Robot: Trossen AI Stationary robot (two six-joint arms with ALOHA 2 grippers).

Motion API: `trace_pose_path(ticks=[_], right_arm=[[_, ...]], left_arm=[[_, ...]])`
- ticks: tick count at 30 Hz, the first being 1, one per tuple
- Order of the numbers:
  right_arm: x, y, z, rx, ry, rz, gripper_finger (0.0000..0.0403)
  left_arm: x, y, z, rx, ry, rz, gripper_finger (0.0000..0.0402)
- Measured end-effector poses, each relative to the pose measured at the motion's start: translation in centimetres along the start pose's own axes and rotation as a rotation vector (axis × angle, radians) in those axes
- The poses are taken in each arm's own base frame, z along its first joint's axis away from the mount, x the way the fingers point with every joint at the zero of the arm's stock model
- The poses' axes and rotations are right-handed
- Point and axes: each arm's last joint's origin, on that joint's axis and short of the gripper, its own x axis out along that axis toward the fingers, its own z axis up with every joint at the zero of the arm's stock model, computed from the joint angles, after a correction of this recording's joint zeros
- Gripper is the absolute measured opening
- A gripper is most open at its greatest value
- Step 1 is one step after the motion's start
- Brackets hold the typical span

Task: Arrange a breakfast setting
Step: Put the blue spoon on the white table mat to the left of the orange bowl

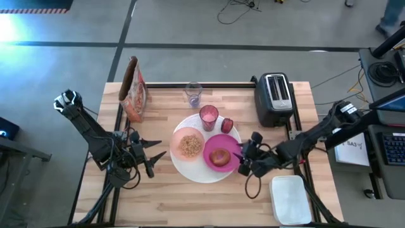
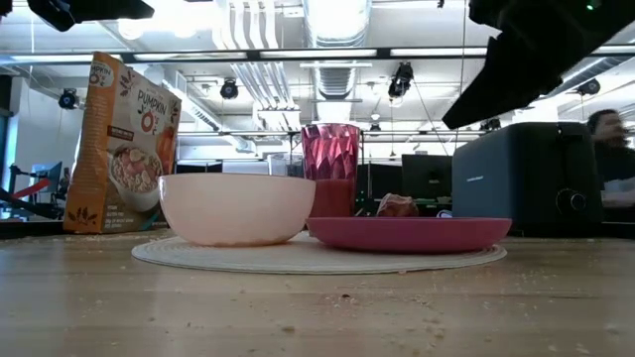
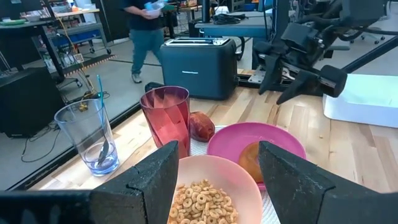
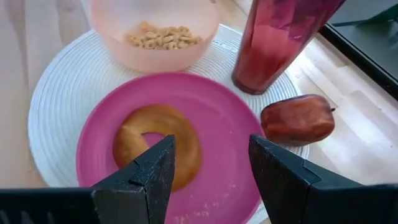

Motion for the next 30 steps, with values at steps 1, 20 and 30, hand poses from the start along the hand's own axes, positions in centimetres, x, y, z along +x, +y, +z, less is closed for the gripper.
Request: trace_pose_path(ticks=[1, 20, 30], right_arm=[[-0.1, 0.1, -0.2, -0.007, 0.001, 0.004, 0.0192], [-1.0, -0.7, -2.0, -0.042, -0.031, 0.064, 0.0191], [-1.8, -2.9, -5.4, 0.093, -0.186, 0.194, 0.0191]], left_arm=[[0.0, 0.0, 0.0, 0.000, 0.000, 0.000, 0.0204], [0.0, 0.0, 0.0, 0.001, 0.013, -0.017, 0.0204], [0.0, 0.0, 0.0, 0.001, 0.013, -0.017, 0.0204]])
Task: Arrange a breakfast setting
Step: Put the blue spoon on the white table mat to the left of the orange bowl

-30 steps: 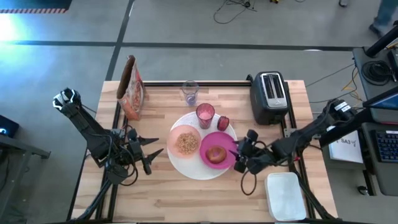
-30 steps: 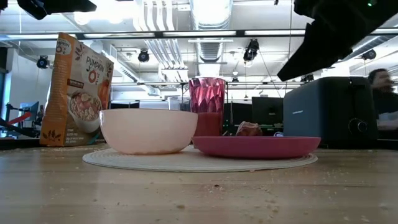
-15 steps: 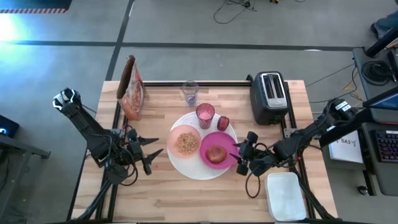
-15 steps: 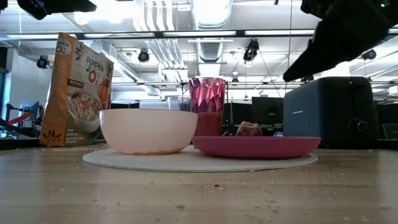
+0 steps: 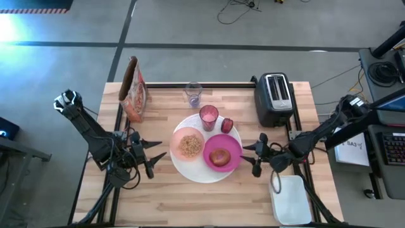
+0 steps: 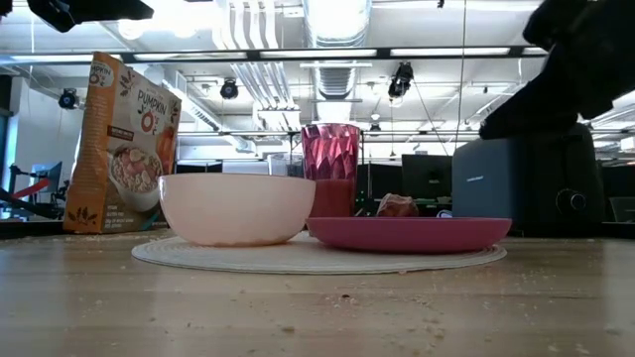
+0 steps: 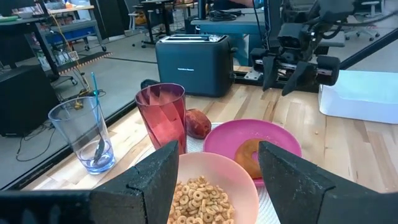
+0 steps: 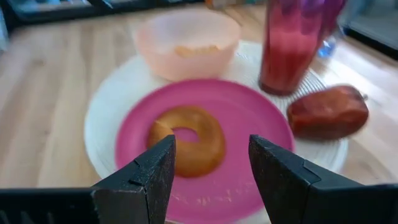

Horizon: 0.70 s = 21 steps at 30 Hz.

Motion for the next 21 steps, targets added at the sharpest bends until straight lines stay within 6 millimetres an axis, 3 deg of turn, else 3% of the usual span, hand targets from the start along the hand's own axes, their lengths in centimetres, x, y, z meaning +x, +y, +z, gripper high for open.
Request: trace_pose_path(ticks=[8, 16, 21], right_arm=[[-1.2, -2.5, -2.3, 0.034, -0.154, 0.076, 0.0191], [-2.0, -4.5, -4.4, 0.119, -0.199, 0.101, 0.0191], [-2.1, -4.8, -4.8, 0.133, -0.178, 0.094, 0.0191]], left_arm=[[0.0, 0.0, 0.0, -0.004, -0.001, 0.000, 0.0204], [0.0, 0.0, 0.0, -0.010, -0.002, 0.001, 0.0204], [0.0, 0.0, 0.0, -0.019, -0.003, 0.002, 0.0204]])
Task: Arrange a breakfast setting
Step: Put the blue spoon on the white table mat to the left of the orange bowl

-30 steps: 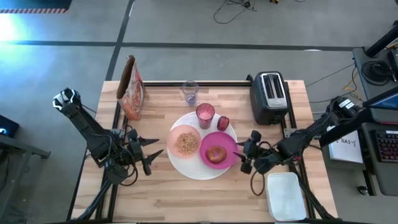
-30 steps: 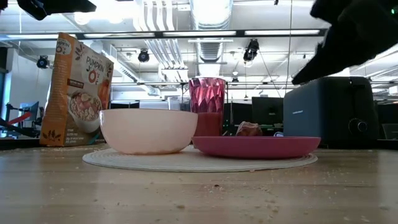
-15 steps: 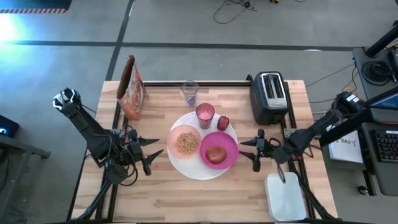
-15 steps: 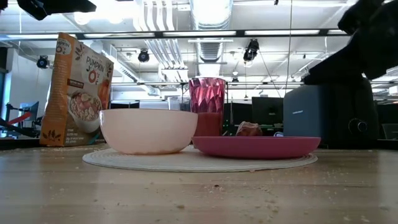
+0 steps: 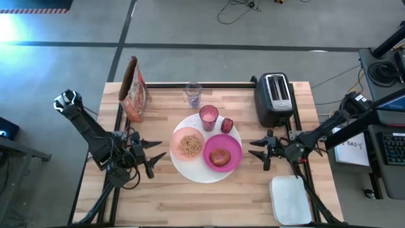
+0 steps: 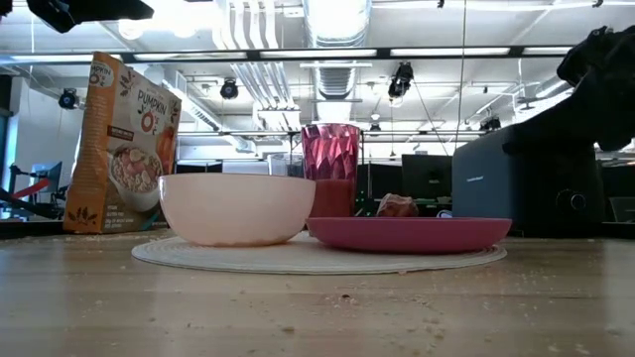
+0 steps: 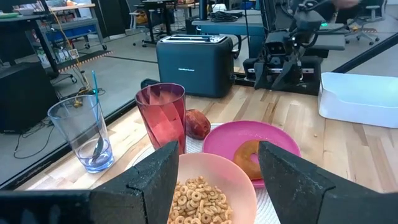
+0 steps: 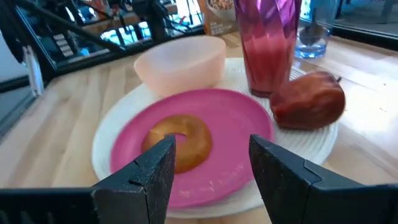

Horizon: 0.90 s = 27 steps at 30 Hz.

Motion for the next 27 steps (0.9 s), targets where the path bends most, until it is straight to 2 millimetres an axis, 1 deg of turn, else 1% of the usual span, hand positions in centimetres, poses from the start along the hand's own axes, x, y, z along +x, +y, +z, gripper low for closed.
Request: trace_pose_path(ticks=[5, 19, 27], right_arm=[[0.0, -0.3, -0.3, -0.026, 0.014, -0.045, 0.0192], [0.0, -0.3, -0.3, -0.036, 0.011, -0.043, 0.0192], [-0.7, -0.4, 1.4, 0.065, -0.085, -0.011, 0.0192]], left_arm=[[0.0, 0.0, 0.0, -0.013, 0.000, 0.000, 0.0204], [0.0, 0.0, 0.1, -0.035, -0.015, 0.013, 0.0204], [0.0, 0.0, 0.1, -0.046, -0.015, 0.012, 0.0204]])
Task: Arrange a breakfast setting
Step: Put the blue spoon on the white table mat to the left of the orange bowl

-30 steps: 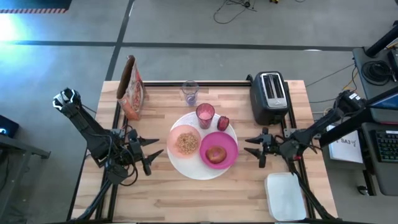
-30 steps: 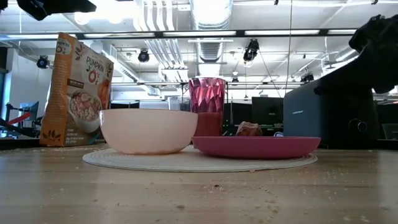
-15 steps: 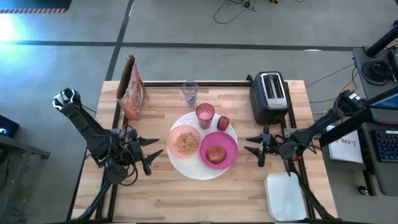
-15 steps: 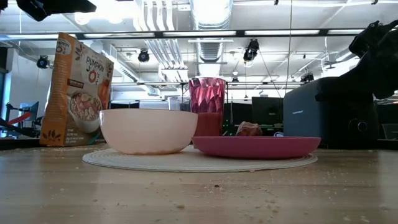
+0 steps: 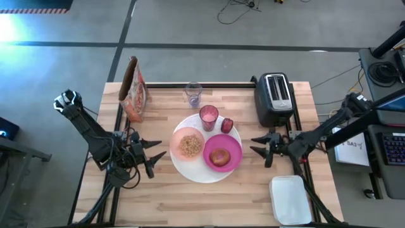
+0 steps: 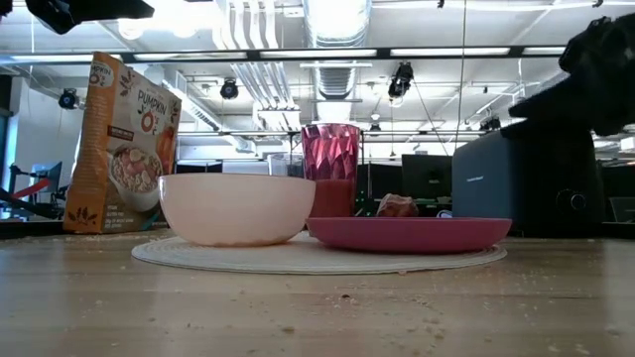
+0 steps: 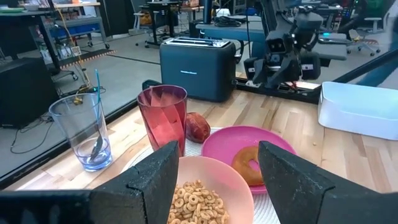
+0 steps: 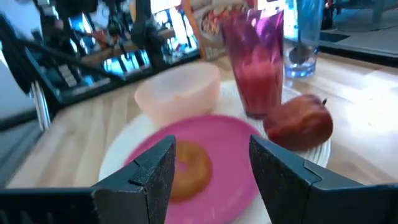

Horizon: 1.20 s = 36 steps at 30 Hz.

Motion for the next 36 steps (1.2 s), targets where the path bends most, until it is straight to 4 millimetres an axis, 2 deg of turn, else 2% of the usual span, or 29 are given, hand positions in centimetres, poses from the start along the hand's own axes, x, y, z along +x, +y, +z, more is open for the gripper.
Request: trace_pose_path(ticks=[14, 28, 36], right_arm=[[-0.8, -1.7, 3.7, 0.219, -0.251, -0.049, 0.0192], [-1.9, -2.3, 5.3, 0.326, -0.370, -0.010, 0.0192], [-2.2, -2.4, 5.5, 0.345, -0.390, 0.000, 0.0192]], left_arm=[[0.0, 0.0, -0.1, 0.032, 0.016, -0.015, 0.0204], [0.0, 0.0, 0.0, 0.065, 0.013, -0.011, 0.0204], [0.8, -0.1, 3.0, 0.067, 0.023, -0.004, 0.0204]])
